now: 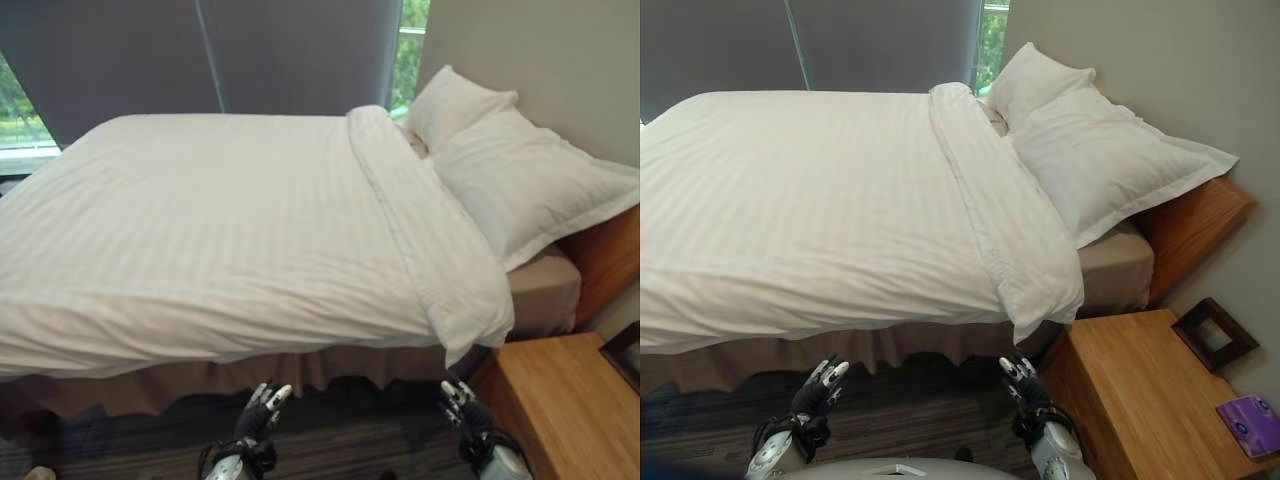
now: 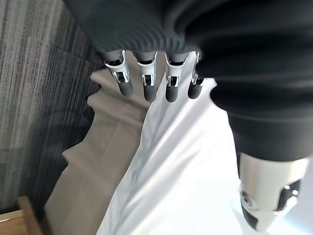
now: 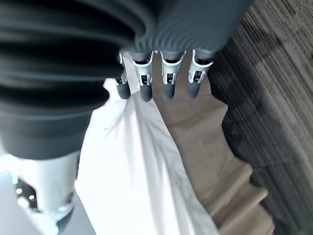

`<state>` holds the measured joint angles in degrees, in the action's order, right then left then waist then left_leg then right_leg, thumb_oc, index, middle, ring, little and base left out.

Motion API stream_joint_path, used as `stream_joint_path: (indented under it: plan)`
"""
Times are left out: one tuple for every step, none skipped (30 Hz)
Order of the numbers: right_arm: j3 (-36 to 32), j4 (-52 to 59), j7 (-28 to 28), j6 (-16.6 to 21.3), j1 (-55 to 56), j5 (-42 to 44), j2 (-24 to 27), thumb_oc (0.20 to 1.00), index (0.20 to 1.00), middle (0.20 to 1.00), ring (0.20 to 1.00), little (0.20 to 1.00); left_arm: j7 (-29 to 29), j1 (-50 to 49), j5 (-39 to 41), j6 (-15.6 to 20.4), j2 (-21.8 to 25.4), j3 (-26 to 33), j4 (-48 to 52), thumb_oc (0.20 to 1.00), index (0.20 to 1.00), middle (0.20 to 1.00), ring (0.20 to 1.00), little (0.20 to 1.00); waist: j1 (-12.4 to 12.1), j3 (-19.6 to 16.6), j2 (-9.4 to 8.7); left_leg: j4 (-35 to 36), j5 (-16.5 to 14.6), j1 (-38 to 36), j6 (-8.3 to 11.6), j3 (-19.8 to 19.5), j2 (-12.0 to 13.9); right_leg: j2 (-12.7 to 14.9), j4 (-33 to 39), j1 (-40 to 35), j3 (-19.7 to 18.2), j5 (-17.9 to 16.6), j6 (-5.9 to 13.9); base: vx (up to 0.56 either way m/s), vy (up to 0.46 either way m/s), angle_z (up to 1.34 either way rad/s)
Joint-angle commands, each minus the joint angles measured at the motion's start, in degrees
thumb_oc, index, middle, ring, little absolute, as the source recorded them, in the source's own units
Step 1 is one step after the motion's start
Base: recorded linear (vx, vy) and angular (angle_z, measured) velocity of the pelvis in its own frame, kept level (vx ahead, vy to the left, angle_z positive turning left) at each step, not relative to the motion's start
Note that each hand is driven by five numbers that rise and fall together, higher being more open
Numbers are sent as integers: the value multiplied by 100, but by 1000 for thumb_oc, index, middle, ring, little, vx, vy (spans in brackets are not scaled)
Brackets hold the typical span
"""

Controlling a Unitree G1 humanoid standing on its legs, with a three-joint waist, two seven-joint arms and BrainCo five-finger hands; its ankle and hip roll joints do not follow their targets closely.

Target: Making the bed.

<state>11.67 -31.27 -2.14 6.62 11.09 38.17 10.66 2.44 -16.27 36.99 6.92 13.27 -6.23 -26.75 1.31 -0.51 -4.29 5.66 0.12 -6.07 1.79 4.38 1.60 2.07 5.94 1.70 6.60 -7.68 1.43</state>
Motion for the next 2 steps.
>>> stream_joint_path:
  plan:
    - [-115,442,83,380,-257,-450,221,1000,1000,1000,1000,1000,-170,217,-273,408,-82,166,46,1000,1000,1000,1000,1000,-17,156,63,-66,105,191,-46,-54,-75,21,-94,-253,9,292,393,0,0,0]
    - [-107,494,124,403,-196,-620,278,1000,1000,1000,1000,1000,-222,150,-283,445,-98,225,76,1000,1000,1000,1000,1000,-24,169,71,-66,105,194,-48,-63,-74,30,-94,-246,19,290,395,0,0,0]
